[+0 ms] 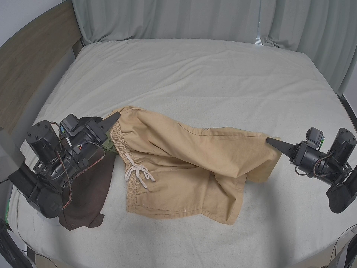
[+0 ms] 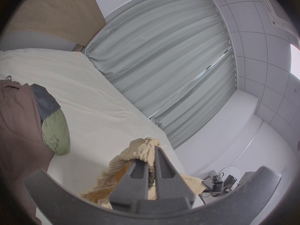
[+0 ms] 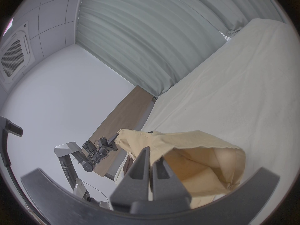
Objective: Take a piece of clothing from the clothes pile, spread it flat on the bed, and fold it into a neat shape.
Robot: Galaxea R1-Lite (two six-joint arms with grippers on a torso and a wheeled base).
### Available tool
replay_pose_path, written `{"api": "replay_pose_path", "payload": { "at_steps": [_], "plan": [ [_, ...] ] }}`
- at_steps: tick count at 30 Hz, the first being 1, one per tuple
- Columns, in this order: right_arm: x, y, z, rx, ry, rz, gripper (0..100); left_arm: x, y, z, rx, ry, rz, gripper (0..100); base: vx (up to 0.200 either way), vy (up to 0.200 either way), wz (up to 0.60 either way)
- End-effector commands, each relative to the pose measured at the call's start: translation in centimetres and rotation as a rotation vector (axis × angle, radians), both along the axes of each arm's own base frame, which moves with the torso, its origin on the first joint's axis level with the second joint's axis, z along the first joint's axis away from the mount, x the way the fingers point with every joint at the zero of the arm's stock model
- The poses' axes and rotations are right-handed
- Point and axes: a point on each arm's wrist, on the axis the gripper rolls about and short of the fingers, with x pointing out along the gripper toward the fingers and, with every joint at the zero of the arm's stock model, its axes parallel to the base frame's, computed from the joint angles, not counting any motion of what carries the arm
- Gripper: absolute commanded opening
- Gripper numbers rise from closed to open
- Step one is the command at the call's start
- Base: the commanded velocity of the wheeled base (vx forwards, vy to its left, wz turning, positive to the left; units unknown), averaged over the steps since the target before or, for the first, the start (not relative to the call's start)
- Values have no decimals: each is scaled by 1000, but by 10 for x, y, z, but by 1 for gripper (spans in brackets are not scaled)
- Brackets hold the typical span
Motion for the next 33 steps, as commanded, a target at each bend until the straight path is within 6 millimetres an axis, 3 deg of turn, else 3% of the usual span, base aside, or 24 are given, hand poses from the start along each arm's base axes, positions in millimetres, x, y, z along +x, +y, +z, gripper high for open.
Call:
{"api": "replay_pose_path", "payload": {
  "at_steps": [1, 33],
  "plan": [
    [-1, -1, 3, 0, -14, -2, 0, 0, 0, 0, 0, -2, -1, 0, 0, 0, 0],
    [-13, -5, 13, -27, -78, -18, 0, -2, 0, 4, -3, -11, -1, 0, 0, 0, 0]
  ]
}}
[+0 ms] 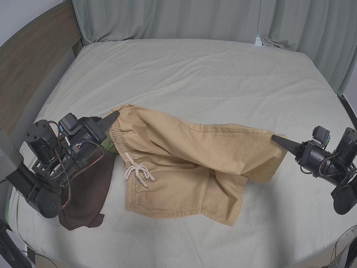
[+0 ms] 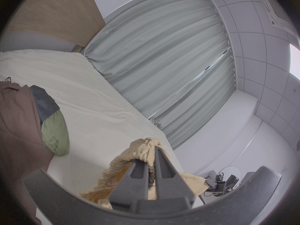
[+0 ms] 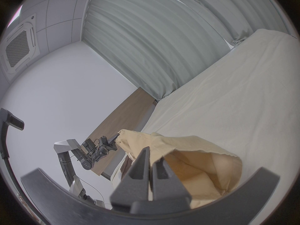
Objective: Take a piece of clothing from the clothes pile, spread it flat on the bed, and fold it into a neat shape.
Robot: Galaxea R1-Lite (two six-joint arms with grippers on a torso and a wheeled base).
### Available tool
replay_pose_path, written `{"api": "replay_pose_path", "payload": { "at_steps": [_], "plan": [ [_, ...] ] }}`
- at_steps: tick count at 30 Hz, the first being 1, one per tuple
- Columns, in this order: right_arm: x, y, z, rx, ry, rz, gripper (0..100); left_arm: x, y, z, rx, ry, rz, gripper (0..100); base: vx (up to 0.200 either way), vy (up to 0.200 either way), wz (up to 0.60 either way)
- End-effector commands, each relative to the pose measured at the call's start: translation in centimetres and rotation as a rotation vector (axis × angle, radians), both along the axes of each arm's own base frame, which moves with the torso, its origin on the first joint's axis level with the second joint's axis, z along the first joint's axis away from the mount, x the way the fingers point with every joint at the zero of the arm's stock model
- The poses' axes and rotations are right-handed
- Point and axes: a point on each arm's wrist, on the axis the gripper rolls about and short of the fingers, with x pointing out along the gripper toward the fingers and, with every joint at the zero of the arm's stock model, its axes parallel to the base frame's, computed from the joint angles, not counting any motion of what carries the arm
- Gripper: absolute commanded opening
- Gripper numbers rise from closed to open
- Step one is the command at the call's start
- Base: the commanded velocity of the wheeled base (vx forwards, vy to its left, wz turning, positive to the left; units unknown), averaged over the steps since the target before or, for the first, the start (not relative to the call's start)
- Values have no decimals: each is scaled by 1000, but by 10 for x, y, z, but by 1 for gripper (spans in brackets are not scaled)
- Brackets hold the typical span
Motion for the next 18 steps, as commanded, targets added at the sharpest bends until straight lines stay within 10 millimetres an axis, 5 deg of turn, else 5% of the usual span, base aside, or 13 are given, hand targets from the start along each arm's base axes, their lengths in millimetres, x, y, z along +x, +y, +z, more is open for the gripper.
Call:
{"api": "replay_pose_path", "payload": {
  "at_steps": [1, 18],
  "plan": [
    [-1, 0, 2, 2, -8, 2, 0, 0, 0, 0, 0, 0, 0, 0, 0, 0, 0],
    [2, 1, 5, 4, -22, 2, 0, 1, 3, 1, 0, -4, 3, 0, 0, 0, 0]
  ]
}}
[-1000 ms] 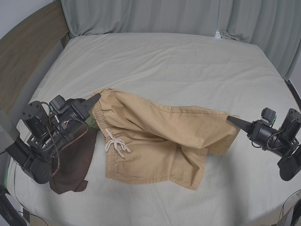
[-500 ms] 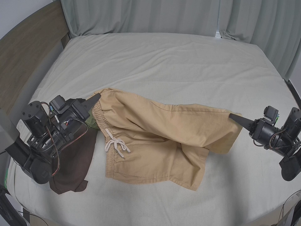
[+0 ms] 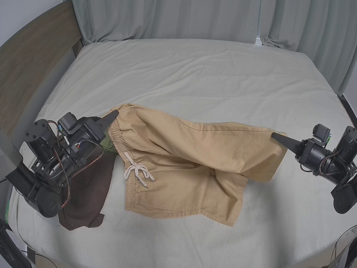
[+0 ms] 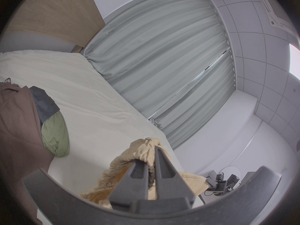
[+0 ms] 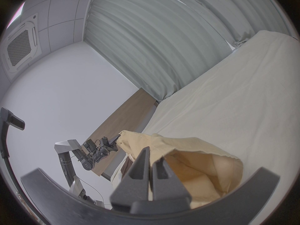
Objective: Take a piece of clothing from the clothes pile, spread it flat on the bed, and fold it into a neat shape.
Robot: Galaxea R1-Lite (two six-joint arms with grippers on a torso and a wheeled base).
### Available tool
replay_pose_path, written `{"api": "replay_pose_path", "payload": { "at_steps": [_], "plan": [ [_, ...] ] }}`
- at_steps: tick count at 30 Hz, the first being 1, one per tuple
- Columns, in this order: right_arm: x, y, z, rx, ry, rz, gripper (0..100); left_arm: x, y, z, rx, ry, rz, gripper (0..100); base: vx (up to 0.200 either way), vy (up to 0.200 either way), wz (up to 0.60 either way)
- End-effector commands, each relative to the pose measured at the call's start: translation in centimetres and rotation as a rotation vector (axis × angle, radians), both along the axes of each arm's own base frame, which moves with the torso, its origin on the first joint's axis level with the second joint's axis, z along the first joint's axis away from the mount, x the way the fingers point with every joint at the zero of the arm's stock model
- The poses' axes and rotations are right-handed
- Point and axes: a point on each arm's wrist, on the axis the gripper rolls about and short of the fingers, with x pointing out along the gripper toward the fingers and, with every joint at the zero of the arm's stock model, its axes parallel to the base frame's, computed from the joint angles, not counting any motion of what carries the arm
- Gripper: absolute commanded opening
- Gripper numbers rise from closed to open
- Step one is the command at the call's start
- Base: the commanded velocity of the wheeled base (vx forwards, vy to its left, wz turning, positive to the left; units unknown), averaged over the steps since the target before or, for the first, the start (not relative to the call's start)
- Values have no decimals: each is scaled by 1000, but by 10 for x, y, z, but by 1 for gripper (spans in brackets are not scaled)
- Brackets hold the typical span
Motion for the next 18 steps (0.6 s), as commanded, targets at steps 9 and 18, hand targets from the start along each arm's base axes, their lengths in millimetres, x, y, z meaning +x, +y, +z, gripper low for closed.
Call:
{"api": "replay_pose_path", "payload": {
  "at_steps": [9, 18],
  "plan": [
    [7, -4, 6, 10, -26, -21, 0, -2, 6, 7, -7, -23, 17, 0, 0, 0, 0],
    [15, -11, 13, 15, -60, -53, 0, -1, 13, 10, -3, -34, 17, 0, 0, 0, 0]
  ]
}}
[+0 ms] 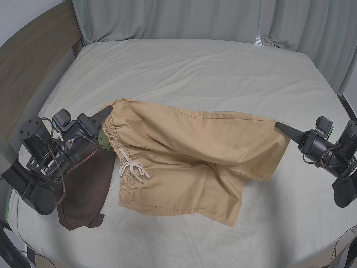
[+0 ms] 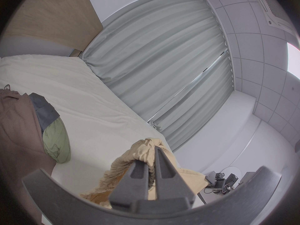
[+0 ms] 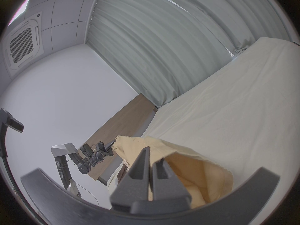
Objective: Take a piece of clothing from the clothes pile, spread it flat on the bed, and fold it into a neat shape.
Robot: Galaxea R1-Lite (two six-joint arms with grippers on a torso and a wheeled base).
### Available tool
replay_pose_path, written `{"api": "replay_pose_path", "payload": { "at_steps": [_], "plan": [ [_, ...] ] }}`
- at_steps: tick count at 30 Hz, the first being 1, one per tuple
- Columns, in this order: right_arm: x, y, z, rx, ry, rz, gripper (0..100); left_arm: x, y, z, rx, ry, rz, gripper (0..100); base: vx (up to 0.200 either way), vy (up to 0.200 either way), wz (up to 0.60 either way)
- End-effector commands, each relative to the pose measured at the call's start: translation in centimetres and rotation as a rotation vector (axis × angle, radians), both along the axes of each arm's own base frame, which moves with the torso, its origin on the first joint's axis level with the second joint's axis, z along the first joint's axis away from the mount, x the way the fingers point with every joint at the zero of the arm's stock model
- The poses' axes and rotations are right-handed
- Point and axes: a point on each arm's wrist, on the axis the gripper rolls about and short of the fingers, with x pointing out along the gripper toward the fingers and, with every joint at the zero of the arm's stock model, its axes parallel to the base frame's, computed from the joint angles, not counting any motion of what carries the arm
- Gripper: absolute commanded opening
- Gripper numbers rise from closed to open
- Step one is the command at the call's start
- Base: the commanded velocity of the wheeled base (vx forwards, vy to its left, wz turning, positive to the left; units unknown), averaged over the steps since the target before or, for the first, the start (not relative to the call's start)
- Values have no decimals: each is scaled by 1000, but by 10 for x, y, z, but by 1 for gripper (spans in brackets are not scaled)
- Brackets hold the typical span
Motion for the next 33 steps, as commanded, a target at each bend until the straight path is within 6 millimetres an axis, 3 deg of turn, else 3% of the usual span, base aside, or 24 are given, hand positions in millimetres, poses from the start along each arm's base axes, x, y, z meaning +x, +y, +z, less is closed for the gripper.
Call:
{"api": "replay_pose_path", "payload": {
  "at_steps": [1, 33],
  "plan": [
    [4, -4, 3, 3, -14, -18, 0, 0, 2, 1, 0, -4, 5, 0, 0, 0, 0],
    [16, -18, 10, 7, -51, -73, 0, 4, 15, -5, 12, 18, 31, 0, 0, 0, 0]
  ]
}}
